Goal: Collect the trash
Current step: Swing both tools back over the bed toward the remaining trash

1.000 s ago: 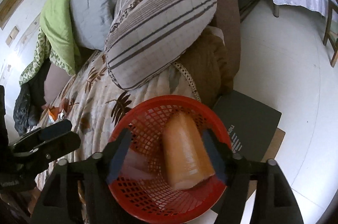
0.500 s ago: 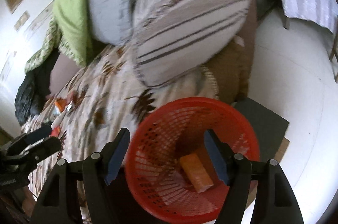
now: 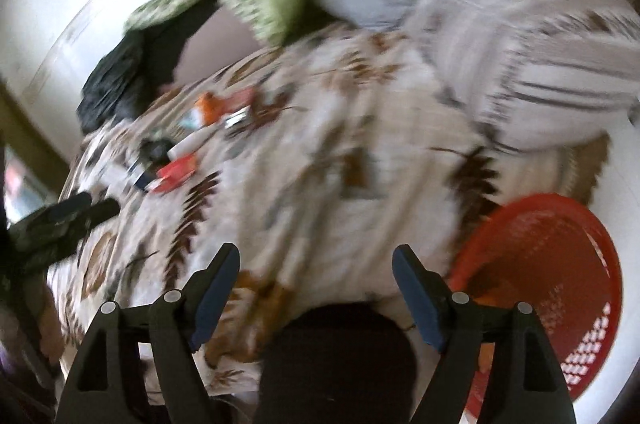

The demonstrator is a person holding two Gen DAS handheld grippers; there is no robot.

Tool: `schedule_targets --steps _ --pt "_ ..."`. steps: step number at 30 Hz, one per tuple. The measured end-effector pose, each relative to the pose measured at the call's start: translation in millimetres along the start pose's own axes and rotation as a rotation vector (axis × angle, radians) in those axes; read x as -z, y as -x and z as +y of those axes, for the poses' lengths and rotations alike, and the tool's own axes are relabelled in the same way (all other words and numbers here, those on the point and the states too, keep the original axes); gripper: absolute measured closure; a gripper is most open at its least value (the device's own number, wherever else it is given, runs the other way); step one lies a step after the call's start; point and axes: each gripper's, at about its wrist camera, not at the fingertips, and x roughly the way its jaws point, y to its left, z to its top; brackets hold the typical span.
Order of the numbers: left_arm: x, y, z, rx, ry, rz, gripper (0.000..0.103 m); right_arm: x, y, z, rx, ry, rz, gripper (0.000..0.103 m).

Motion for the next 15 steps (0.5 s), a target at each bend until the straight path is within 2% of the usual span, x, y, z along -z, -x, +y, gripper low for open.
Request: schedule_targets --steps 5,9,12,15 --pt "-12.2 -32.8 109.0 -0.117 0.234 0.047 0.019 -3.4 -22.5 36.3 -0.039 0.079 0.037 0.02" --pt "-19.7 -65.2 189.6 -0.173 0.415 0.067 0.019 -3.9 -40.1 51.6 -0.057 0.097 0.069 0.02" --pt "-24.4 -90.3 228.5 -0.173 0.503 0.082 0.019 -4.7 -52.4 58.8 -0.065 0.101 0.095 0.02" --pt "-27.6 -110.1 246.5 -0.152 0.555 0.089 0.019 -6.1 -62.0 65.6 -0.066 0.113 0.112 0.02"
